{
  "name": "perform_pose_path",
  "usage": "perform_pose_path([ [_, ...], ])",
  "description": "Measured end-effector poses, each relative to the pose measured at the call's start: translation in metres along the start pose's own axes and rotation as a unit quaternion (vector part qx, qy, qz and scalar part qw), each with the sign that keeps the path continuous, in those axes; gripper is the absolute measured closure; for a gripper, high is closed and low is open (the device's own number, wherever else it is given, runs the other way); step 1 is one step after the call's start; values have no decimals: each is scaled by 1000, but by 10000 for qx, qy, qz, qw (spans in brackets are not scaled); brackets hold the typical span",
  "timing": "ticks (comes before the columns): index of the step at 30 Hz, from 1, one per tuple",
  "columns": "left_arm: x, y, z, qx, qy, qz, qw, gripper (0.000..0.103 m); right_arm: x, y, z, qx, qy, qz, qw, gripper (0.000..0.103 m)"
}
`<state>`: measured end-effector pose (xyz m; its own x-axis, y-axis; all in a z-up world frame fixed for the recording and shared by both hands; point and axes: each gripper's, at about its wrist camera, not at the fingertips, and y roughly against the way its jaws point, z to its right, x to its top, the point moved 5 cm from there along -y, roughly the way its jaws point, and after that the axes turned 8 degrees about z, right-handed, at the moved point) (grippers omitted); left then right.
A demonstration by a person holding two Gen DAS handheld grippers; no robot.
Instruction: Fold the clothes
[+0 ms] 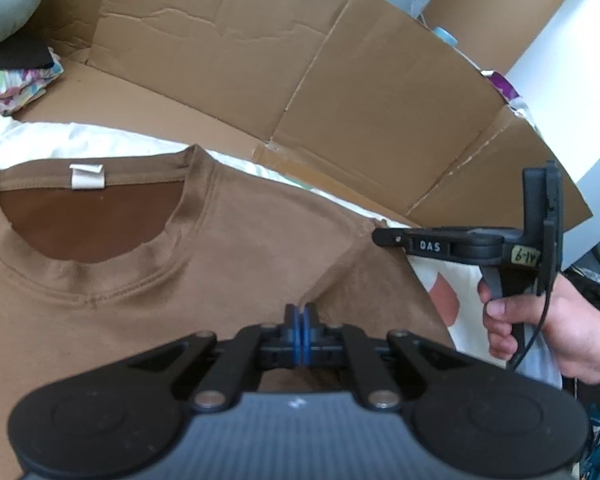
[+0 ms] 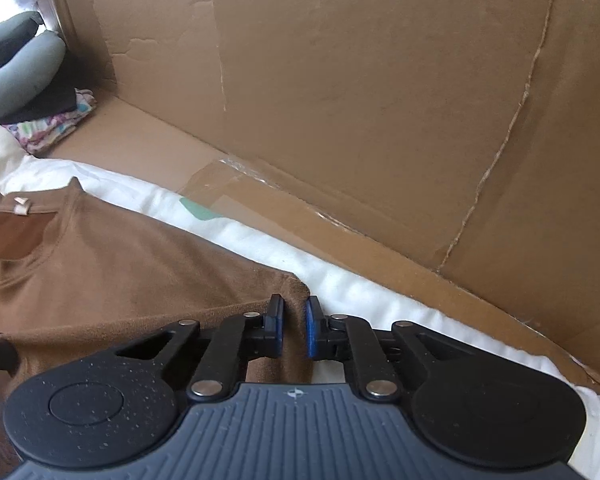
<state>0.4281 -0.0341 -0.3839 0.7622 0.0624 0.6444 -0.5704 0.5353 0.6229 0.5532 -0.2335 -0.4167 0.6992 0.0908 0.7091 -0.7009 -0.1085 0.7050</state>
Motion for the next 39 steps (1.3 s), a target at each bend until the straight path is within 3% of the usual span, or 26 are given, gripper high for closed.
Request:
perform_pose_path([
  [3,-1,-4,-5,70,102,-10,9999,101,0,-2,0,-42,37,-3,10000,93],
  [10,-1,-14,-14,99,139,-65,9998,101,5,12,17,156,-534,81,9984,85],
  [17,-1,-14,-18,159,181,-33,9997,101,7,21,14,208,-470,209,9985,84],
  [28,0,-16,-19,269,201,-166,9993,98,2,-4,12,24,-268,-49,9996,82],
  [34,14,0,-9,272,-67,55,9996,93,10,22,15,204,-165,118,9996,77],
  [39,10,3,7,7,-204,91,9997,93,5,46,13,382,-218,147,9989,77],
])
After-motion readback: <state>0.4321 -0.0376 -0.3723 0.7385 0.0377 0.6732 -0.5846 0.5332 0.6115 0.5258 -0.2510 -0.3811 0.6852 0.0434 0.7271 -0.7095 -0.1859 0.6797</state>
